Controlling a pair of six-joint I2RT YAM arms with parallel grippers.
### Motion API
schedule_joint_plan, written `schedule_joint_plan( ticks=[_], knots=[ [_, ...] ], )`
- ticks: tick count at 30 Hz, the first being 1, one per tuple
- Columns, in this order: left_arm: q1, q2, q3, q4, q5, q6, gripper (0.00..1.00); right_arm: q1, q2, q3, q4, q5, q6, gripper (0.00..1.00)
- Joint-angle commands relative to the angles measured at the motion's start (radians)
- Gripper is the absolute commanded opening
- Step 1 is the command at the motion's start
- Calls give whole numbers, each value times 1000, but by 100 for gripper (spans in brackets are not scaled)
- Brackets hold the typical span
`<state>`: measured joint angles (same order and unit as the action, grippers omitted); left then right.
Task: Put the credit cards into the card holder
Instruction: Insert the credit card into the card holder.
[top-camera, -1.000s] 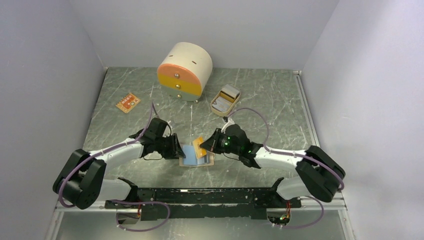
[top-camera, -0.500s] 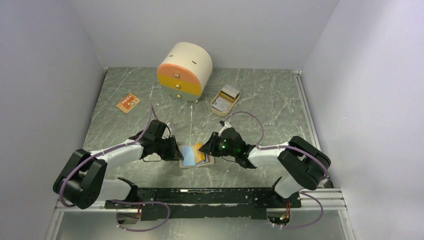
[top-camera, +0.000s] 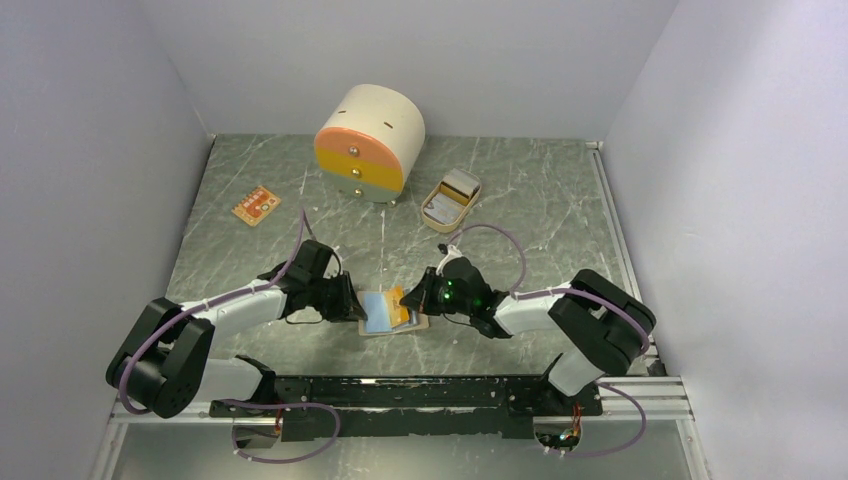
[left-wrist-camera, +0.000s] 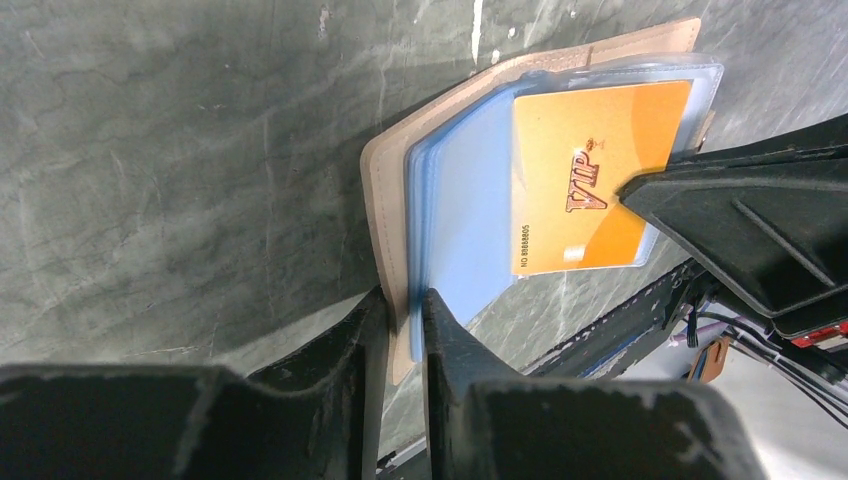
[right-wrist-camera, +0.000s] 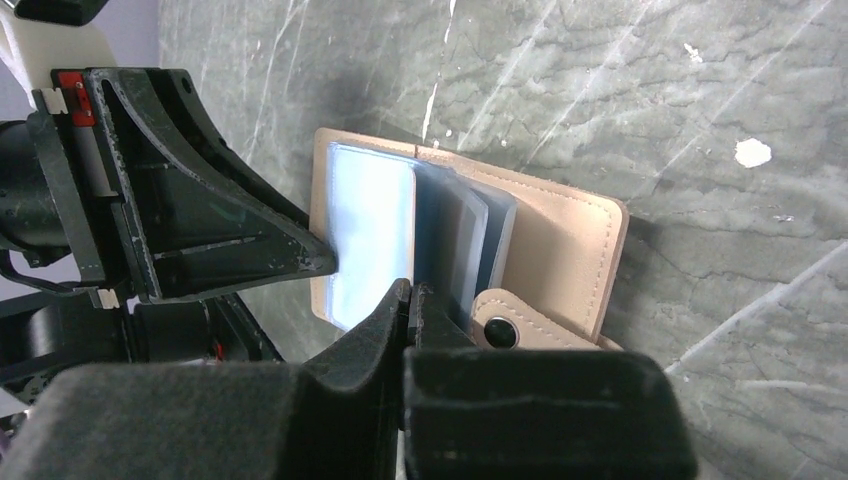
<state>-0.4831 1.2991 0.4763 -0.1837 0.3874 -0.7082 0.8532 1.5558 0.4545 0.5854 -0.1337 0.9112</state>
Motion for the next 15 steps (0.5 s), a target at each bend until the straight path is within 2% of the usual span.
schedule_joint_plan(
  ticks=[1,8,15],
  knots=[
    [6,-5,-14,26,19,-2,22,5,22,-35,59,22,-8,0],
    [6,-3,-22,41,34,-9,9,5,36,-65,130,32,23,0],
    [6,5,-38,75,61,-23,9,5,73,-103,212,27,76,1]
  ],
)
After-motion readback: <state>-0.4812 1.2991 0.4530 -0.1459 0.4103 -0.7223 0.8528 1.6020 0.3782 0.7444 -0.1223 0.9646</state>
